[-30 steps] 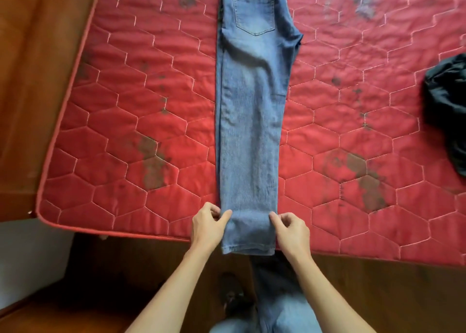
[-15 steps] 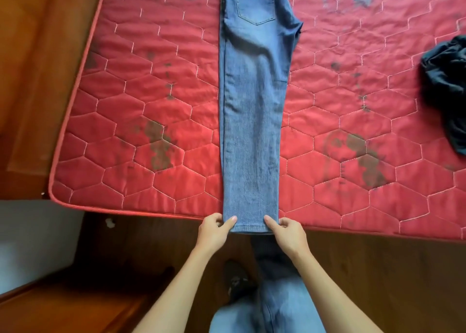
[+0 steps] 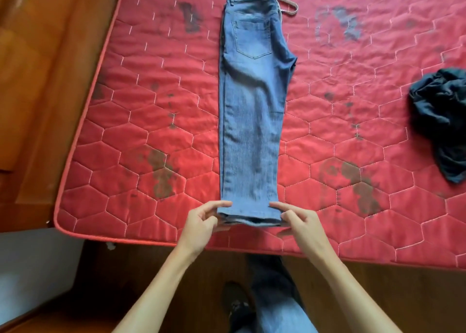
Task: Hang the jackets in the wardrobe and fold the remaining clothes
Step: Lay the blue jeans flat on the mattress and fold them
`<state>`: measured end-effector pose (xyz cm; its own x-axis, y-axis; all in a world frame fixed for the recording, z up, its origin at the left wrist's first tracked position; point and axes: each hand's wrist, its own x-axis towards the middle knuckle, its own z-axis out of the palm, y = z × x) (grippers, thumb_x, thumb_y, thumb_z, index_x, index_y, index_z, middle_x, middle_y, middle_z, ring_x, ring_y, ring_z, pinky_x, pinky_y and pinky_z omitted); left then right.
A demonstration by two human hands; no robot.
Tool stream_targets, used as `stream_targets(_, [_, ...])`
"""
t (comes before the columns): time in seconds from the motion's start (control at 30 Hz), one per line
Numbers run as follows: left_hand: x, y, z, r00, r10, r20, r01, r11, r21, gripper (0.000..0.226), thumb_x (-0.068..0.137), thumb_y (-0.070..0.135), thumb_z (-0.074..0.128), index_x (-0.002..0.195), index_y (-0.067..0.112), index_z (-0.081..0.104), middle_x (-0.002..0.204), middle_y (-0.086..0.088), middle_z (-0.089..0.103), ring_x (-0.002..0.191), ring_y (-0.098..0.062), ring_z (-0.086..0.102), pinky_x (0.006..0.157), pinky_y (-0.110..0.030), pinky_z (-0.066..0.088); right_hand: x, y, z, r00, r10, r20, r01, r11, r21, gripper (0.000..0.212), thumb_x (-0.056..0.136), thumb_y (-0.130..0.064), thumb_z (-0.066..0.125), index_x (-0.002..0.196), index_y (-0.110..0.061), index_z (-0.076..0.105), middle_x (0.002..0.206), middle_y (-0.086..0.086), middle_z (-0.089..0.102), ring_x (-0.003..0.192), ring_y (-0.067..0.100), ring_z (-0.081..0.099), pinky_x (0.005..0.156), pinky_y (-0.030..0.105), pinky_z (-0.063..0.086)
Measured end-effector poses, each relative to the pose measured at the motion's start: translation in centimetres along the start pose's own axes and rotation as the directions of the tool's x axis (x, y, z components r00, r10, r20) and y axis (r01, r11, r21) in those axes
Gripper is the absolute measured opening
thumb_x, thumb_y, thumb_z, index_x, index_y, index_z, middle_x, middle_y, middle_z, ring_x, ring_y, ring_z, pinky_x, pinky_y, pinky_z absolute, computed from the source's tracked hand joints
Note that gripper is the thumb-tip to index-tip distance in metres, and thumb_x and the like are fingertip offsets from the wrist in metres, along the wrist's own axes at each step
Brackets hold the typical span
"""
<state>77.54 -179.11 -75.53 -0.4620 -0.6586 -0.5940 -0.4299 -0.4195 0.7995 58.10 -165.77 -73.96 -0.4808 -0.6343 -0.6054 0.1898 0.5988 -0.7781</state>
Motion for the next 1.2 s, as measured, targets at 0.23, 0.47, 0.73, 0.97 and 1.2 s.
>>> stream_targets(0.23, [11.1, 5.3, -0.1, 0.994, 0.106, 0.027, -0.107, 0.992, 0.067, 0.027, 0.093, -0.006, 0.06, 0.106, 0.016, 0.069, 0.095, -0.006, 0.078, 0.09, -0.022, 0.075, 0.082, -0.039, 0.056, 11.3, -5.1, -0.6, 0.998, -0.051, 0.041, 0.051, 0.999, 0.0, 0.036, 0.088, 0.001, 0.056, 0.105, -0.024, 0.075, 0.094, 0.002, 0.077, 0.083, 0.018, 0.076, 0.065, 0.031, 0.056])
stream_targets(0.47, [20.6, 4.9, 1.6, 0.973, 0.166, -0.158, -0.103, 0.932, 0.348, 0.042, 0.092, 0.012, 0.066, 0.131, 0.026, 0.059, 0.098, 0.011, 0.077, 0.086, -0.011, 0.071, 0.081, -0.03, 0.05, 21.0, -4.1, 1.3, 0.999, 0.035, -0.036, -0.034, 0.999, 0.014, 0.045, 0.084, -0.002, 0.064, 0.12, -0.027, 0.054, 0.101, -0.002, 0.072, 0.084, 0.011, 0.07, 0.068, 0.036, 0.061])
stream_targets(0.73, [17.8, -0.8, 2.7, 0.921, 0.218, -0.323, 0.033, 0.782, 0.622, 0.075, 0.083, 0.03, 0.077, 0.147, 0.016, 0.041, 0.129, -0.006, 0.051, 0.118, -0.025, 0.049, 0.104, -0.035, 0.038, 19.0, 1.2, 0.7, 0.985, -0.054, -0.161, -0.021, 0.903, -0.429, 0.065, 0.079, -0.022, 0.077, 0.137, -0.019, 0.048, 0.115, 0.001, 0.055, 0.106, 0.016, 0.053, 0.099, 0.033, 0.045])
stream_targets(0.97, [14.8, -3.2, 2.7, 0.936, 0.02, -0.352, 0.167, 0.853, 0.494, 0.069, 0.085, 0.039, 0.075, 0.142, 0.02, 0.042, 0.075, 0.01, 0.056, 0.083, -0.027, 0.062, 0.075, -0.035, 0.041, 15.4, 2.9, 1.8, 0.979, 0.138, -0.151, -0.18, 0.93, -0.321, 0.036, 0.09, -0.03, 0.069, 0.121, -0.022, 0.052, 0.08, -0.007, 0.06, 0.079, 0.015, 0.059, 0.076, 0.033, 0.043])
stream_targets(1.2, [9.7, -3.7, 2.5, 0.958, -0.064, -0.28, 0.201, 0.846, 0.493, 0.074, 0.088, 0.053, 0.065, 0.148, 0.038, 0.024, 0.094, 0.003, 0.068, 0.107, -0.032, 0.061, 0.092, -0.04, 0.046, 11.1, 2.8, 0.7, 0.973, 0.214, -0.09, -0.232, 0.894, -0.383, 0.036, 0.086, -0.037, 0.062, 0.06, -0.015, 0.05, 0.058, -0.005, 0.044, 0.061, 0.016, 0.043, 0.059, 0.034, 0.034])
